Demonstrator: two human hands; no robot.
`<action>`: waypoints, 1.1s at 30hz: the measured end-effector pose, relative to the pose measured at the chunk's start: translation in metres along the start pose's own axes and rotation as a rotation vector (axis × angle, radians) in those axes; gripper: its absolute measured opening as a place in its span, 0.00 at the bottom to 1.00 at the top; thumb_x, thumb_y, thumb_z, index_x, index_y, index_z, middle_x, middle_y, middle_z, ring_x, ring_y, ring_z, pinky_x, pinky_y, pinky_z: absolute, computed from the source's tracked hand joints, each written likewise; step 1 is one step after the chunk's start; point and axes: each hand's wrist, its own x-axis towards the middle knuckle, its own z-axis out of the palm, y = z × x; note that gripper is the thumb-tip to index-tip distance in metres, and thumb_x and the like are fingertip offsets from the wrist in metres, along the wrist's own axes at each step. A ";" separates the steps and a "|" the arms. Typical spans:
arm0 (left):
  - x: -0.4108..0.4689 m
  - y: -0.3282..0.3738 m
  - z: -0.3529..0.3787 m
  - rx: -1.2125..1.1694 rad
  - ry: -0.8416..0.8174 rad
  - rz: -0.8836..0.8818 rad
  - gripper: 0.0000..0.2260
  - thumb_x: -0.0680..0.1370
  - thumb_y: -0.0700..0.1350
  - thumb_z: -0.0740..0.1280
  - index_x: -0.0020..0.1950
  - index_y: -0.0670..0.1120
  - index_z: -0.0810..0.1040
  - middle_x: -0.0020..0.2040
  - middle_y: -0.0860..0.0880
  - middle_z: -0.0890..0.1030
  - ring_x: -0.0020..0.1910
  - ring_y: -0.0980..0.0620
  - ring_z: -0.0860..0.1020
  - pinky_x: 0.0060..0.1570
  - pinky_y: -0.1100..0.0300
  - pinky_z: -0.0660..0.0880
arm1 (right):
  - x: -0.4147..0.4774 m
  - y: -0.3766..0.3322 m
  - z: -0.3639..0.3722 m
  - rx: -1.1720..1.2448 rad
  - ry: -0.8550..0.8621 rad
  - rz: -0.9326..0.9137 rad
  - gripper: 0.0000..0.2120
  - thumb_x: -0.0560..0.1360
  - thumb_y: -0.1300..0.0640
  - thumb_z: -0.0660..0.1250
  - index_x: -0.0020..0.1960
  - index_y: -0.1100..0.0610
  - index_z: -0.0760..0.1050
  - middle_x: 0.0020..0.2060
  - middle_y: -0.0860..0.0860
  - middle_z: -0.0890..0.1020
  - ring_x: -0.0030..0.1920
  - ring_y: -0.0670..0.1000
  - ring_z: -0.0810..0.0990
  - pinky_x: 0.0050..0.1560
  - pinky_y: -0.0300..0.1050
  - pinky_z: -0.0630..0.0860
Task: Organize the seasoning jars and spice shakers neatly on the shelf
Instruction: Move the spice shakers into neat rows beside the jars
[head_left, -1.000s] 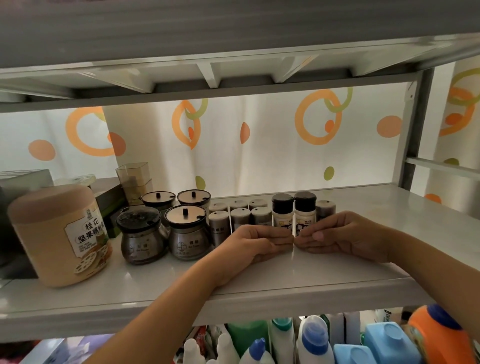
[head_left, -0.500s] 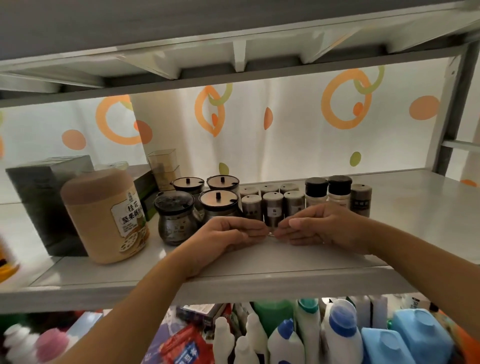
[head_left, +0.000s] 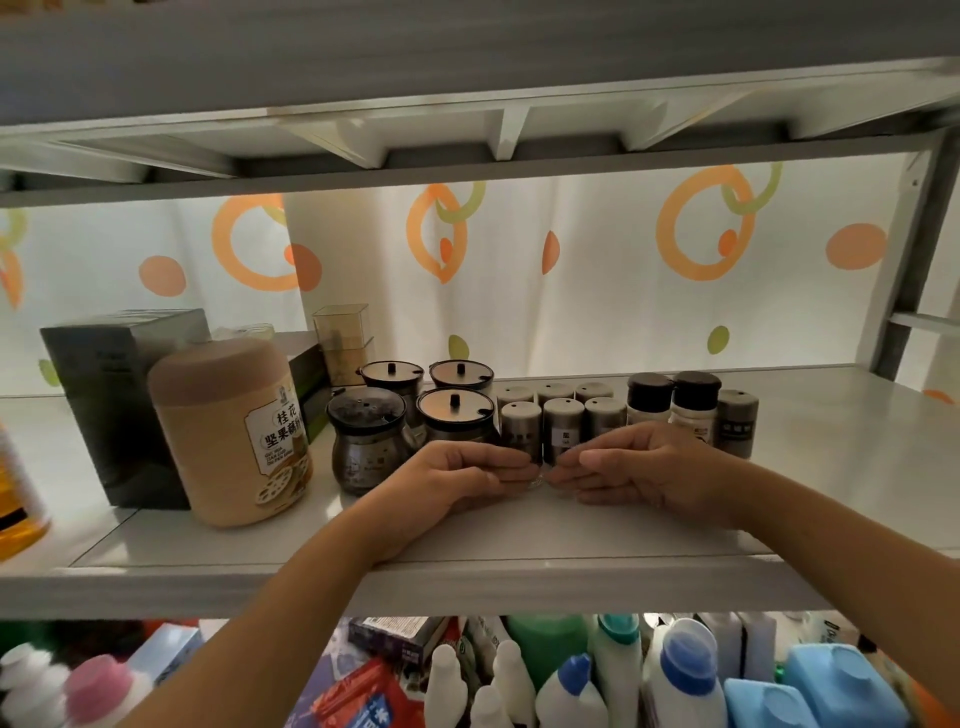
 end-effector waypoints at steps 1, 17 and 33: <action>-0.004 0.001 -0.004 0.005 0.006 -0.001 0.16 0.78 0.30 0.58 0.65 0.38 0.76 0.60 0.42 0.81 0.63 0.47 0.78 0.65 0.56 0.73 | 0.002 -0.002 0.005 -0.003 -0.011 -0.010 0.18 0.74 0.55 0.65 0.61 0.61 0.78 0.57 0.57 0.83 0.60 0.55 0.81 0.63 0.51 0.76; -0.055 -0.001 -0.072 -0.009 0.143 0.002 0.16 0.79 0.30 0.55 0.62 0.35 0.77 0.59 0.38 0.81 0.61 0.44 0.79 0.61 0.55 0.75 | 0.060 -0.006 0.090 0.004 -0.061 -0.072 0.14 0.79 0.60 0.64 0.62 0.65 0.77 0.56 0.58 0.84 0.59 0.56 0.82 0.66 0.55 0.73; -0.077 0.027 -0.037 0.356 0.165 0.166 0.15 0.79 0.47 0.61 0.62 0.44 0.77 0.55 0.46 0.85 0.57 0.48 0.82 0.62 0.52 0.75 | -0.010 -0.037 0.109 -0.261 0.067 -0.273 0.11 0.77 0.54 0.67 0.45 0.62 0.81 0.42 0.57 0.86 0.43 0.54 0.84 0.48 0.51 0.80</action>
